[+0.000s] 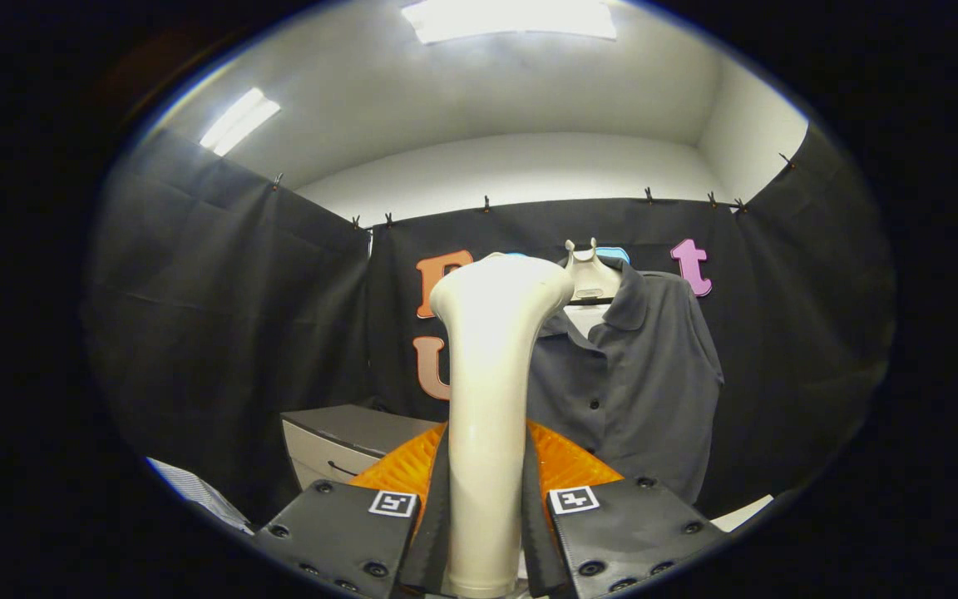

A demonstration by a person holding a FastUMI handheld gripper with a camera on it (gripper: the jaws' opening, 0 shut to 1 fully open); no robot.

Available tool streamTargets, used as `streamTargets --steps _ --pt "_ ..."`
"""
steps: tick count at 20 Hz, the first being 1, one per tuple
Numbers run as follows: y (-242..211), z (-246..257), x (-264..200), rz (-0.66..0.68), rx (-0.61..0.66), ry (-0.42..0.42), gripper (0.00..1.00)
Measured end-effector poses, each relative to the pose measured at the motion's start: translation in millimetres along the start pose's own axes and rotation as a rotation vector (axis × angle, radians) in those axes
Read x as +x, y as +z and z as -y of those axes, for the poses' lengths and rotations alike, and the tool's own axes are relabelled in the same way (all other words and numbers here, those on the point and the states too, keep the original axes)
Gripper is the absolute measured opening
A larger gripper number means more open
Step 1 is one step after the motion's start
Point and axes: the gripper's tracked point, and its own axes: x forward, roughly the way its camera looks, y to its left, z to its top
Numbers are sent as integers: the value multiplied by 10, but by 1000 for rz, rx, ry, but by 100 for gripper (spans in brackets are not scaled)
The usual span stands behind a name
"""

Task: Iron the clothes twice with a garment steamer, once on the left side and once on the right side.

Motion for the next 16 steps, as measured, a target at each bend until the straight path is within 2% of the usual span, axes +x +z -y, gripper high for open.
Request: streamTargets --steps 5,16 --pt "-118 219 49 -8 31 -28 44" --pt "-361 523 467 -27 47 -46 44"
